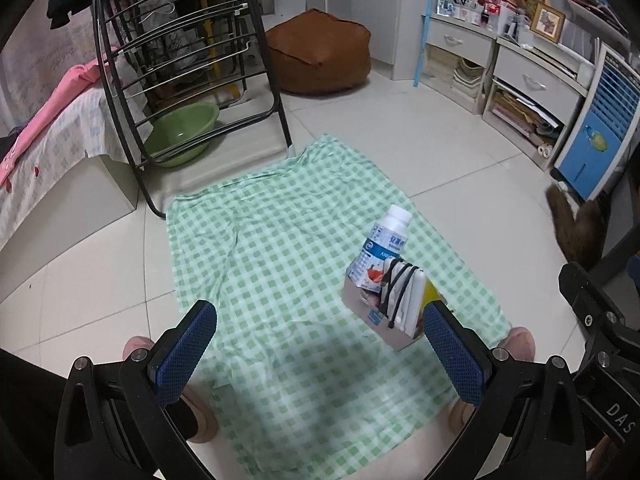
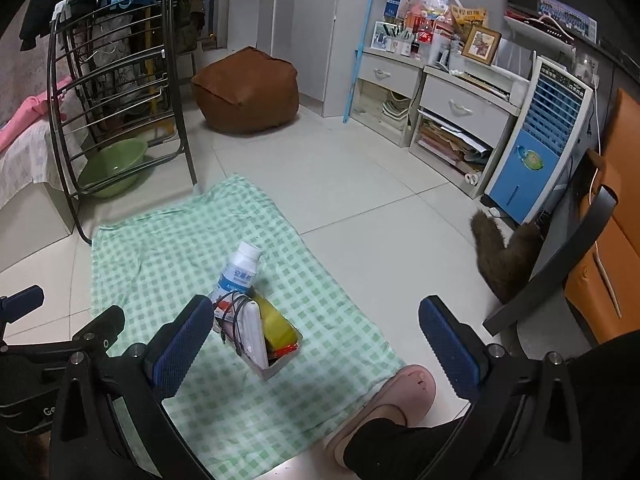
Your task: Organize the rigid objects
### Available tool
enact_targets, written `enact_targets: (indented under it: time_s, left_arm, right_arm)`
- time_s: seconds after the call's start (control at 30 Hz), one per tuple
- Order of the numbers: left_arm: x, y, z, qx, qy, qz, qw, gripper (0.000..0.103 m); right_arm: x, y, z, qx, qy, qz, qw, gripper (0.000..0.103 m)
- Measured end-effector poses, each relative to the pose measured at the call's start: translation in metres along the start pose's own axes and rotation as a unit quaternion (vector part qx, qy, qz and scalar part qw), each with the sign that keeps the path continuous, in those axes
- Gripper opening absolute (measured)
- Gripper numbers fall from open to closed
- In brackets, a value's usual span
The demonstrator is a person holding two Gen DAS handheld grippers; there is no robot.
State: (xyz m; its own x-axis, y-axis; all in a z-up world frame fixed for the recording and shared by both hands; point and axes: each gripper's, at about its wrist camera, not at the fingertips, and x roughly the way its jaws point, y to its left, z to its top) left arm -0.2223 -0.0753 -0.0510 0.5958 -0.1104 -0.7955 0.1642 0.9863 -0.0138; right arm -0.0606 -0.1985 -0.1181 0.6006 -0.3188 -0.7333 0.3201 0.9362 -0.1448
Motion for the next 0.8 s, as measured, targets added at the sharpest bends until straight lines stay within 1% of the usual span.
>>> enact_targets:
  time_s: [0.37, 0.5, 0.73, 0.77, 0.8]
  left_arm:
    - [0.003, 0.0, -0.004, 0.005, -0.002, -0.002, 1.0, 0.103]
    - [0.005, -0.002, -0.004, 0.009, 0.006, -0.014, 0.9999, 0.103]
    - [0.007, -0.021, -0.006, 0.041, 0.004, -0.026, 0.9988, 0.103]
    - [0.007, -0.024, -0.007, 0.049, 0.006, -0.036, 0.9981, 0.103]
    - [0.007, -0.028, -0.009, 0.061, 0.007, -0.055, 0.9966, 0.103]
  right_arm:
    - [0.002, -0.002, -0.003, 0.01, 0.005, -0.006, 1.0, 0.103]
    - [0.0, -0.004, -0.004, 0.009, 0.003, -0.01, 1.0, 0.103]
    - [0.0, -0.02, -0.012, 0.019, 0.007, -0.03, 0.999, 0.103]
    - [-0.001, -0.023, -0.013, 0.022, 0.008, -0.033, 0.999, 0.103]
    - [-0.001, -0.026, -0.014, 0.027, 0.009, -0.036, 0.999, 0.103]
